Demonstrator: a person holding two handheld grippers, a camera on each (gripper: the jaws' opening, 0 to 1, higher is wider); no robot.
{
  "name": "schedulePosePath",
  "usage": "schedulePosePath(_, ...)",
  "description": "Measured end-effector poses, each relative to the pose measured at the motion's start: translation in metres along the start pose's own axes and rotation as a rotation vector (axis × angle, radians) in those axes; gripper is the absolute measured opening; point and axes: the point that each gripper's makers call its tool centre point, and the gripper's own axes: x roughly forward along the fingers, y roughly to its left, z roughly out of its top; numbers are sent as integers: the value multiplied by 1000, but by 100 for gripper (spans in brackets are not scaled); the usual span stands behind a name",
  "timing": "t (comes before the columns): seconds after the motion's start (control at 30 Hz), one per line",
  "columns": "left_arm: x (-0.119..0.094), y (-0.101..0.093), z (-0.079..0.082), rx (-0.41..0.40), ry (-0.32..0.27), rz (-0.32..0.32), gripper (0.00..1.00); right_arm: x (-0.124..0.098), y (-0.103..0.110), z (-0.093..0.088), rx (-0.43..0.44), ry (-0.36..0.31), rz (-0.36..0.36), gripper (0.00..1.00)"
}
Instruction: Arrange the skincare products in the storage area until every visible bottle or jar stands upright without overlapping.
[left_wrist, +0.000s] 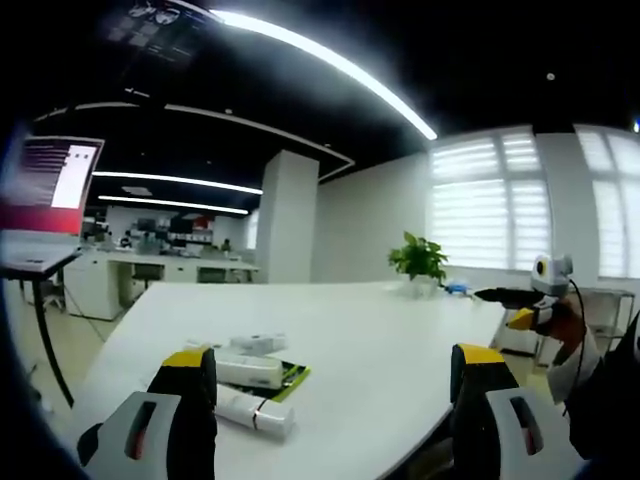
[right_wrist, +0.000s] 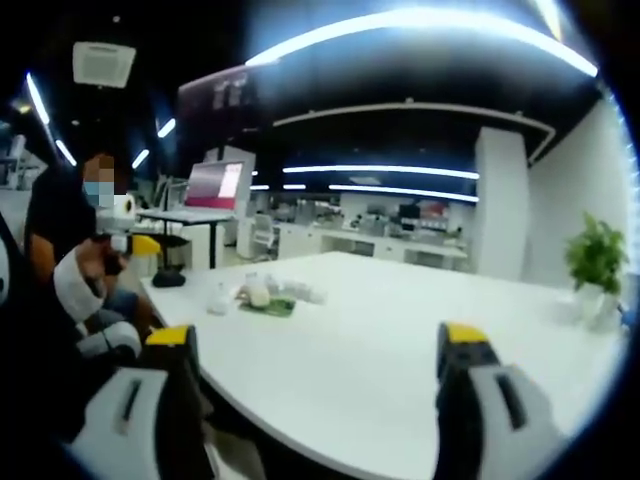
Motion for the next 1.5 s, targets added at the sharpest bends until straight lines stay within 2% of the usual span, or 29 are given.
schedulePosePath(0.37,2,1,-3,-1,12,0,100,0,0,0,-2,-2,1,100)
schedulePosePath(0.63,3,2,3,-2,2,-1,100,2,2,-1,-15,8,17,98)
schedulePosePath(0.77,6,0,3,-3,8,-8,100,4,-4,2,-20,3,4,98)
schedulePosePath(1.0,9,3,10,14,2,-12,100,17,3,4,16,7,41,95)
schedulePosePath(1.1,12,4,10,47,31,-19,100,25,8,8,24,7,62,94)
schedulePosePath(1.13,17,7,12,103,46,-16,100,39,15,11,14,27,87,92)
schedulePosePath(1.27,16,12,7,122,55,-5,100,50,20,15,4,36,91,89)
schedulePosePath(1.37,14,13,1,114,68,-13,100,56,24,19,-9,52,101,89)
schedulePosePath(1.43,15,12,-1,89,65,-40,100,62,29,22,-23,59,108,88)
schedulePosePath(1.5,15,11,2,65,41,-59,100,68,33,26,-35,60,114,88)
